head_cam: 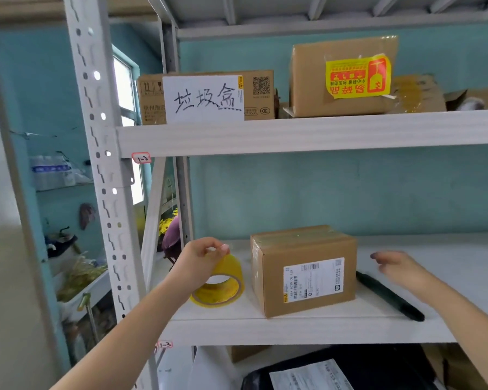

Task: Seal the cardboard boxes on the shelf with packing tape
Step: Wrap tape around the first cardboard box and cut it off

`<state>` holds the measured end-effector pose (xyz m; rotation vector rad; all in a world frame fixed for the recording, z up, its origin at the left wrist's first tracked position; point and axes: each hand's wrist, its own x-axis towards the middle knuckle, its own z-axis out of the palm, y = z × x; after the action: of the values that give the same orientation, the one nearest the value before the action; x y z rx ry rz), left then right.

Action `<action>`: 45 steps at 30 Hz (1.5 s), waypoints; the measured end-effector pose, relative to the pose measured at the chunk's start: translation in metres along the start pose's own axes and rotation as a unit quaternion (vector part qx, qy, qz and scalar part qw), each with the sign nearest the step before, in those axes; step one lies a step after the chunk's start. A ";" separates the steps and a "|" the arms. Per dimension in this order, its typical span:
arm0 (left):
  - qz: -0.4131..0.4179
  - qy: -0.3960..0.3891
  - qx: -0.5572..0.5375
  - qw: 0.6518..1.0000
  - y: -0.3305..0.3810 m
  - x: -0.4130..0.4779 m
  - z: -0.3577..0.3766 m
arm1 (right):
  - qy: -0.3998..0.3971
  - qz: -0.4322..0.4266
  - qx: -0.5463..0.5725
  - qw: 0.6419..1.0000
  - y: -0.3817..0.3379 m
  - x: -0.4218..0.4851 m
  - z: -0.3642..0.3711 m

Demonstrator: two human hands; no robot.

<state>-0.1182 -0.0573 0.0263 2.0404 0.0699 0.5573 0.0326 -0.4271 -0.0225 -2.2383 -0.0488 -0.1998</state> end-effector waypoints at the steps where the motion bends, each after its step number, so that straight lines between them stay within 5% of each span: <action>1: 0.011 0.001 0.008 1.000 0.004 -0.002 0.000 | 0.042 -0.031 0.042 0.998 -0.014 -0.004 -0.004; 4: 0.047 0.007 0.016 0.999 0.018 -0.006 0.000 | 0.149 -0.180 0.129 0.964 -0.082 -0.036 -0.010; 7: 0.079 0.014 0.051 0.995 0.034 -0.013 0.005 | 0.056 -0.282 0.097 0.953 -0.153 -0.093 0.008; 10: 0.111 0.026 0.067 0.991 0.048 -0.023 0.013 | -0.094 -0.267 0.035 0.958 -0.192 -0.134 0.045; 12: 0.117 0.030 0.062 0.991 0.054 -0.028 0.016 | -0.115 -0.262 0.035 0.957 -0.200 -0.139 0.064; 20: 0.108 0.042 0.050 0.992 0.055 -0.035 0.010 | -0.238 -0.149 0.269 0.921 -0.191 -0.126 0.067; 32: 0.139 0.039 0.075 0.987 0.046 -0.033 0.008 | -0.221 -0.137 0.371 0.892 -0.195 -0.130 0.080; 38: 0.121 -0.178 0.034 0.976 0.032 -0.039 -0.023 | -0.238 -0.130 0.380 0.884 -0.195 -0.130 0.073; 45: 0.179 -0.105 0.136 0.969 0.031 -0.047 -0.038 | -0.246 -0.179 0.385 0.871 -0.200 -0.140 0.068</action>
<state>-0.1811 -0.0549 0.0512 2.3874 -0.3748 0.5720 -0.1177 -0.2443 0.0677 -1.4061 -0.7014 0.1810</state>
